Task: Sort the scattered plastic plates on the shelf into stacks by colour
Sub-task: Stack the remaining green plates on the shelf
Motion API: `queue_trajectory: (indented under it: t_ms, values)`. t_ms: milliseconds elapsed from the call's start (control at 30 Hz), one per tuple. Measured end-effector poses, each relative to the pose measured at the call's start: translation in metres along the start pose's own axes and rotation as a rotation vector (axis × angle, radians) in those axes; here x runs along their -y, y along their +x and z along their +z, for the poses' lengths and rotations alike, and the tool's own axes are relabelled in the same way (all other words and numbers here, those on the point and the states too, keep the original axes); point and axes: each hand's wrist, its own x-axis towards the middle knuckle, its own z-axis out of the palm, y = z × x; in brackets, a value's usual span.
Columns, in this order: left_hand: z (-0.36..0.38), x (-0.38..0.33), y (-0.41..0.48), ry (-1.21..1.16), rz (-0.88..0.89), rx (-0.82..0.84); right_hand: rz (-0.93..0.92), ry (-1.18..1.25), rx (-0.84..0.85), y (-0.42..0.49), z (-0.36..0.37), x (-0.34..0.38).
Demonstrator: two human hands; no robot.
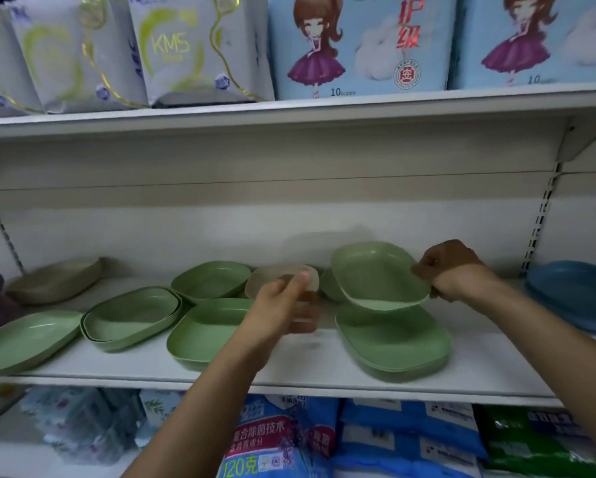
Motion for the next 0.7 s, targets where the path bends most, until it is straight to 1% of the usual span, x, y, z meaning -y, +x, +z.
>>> queue_trajectory:
  t_ms: [100,133,200,267,300,367,433,467,533,600,633,700]
  values:
    - [0.009,-0.012,0.020,-0.188,-0.157,0.048,-0.072,0.148,0.069,0.003,0.013,0.017]
    - [0.012,-0.014,0.027,-0.250,-0.188,0.039,-0.105,0.184,0.097,0.006,0.019,0.023]
    - [0.014,-0.017,0.035,-0.335,-0.207,-0.050,-0.148,0.277,0.156,0.011,0.028,0.033]
    - [0.005,-0.016,0.040,-0.363,-0.173,-0.157,-0.144,0.340,0.163,0.024,0.033,0.032]
    - [-0.003,-0.015,0.039,-0.368,-0.156,-0.199,-0.132,0.320,0.141,0.033,0.036,0.028]
    - [-0.020,-0.014,0.035,-0.352,-0.130,-0.248,-0.088,0.158,0.115,0.050,0.041,0.015]
    - [-0.036,-0.010,0.030,-0.337,-0.129,-0.273,-0.013,-0.007,0.169,0.063,0.048,0.005]
    - [-0.042,-0.008,0.027,-0.322,-0.130,-0.287,0.031,-0.030,0.218,0.068,0.052,0.004]
    - [-0.047,-0.004,0.021,-0.312,-0.133,-0.313,0.098,-0.016,0.304,0.077,0.061,0.004]
    - [-0.049,-0.001,0.014,-0.326,-0.150,-0.329,0.139,-0.004,0.337,0.087,0.070,0.002]
    - [-0.049,0.000,0.011,-0.335,-0.160,-0.331,0.142,0.024,0.310,0.091,0.073,0.000]
    - [-0.051,0.002,0.004,-0.345,-0.176,-0.326,0.112,0.113,0.196,0.096,0.075,0.000]
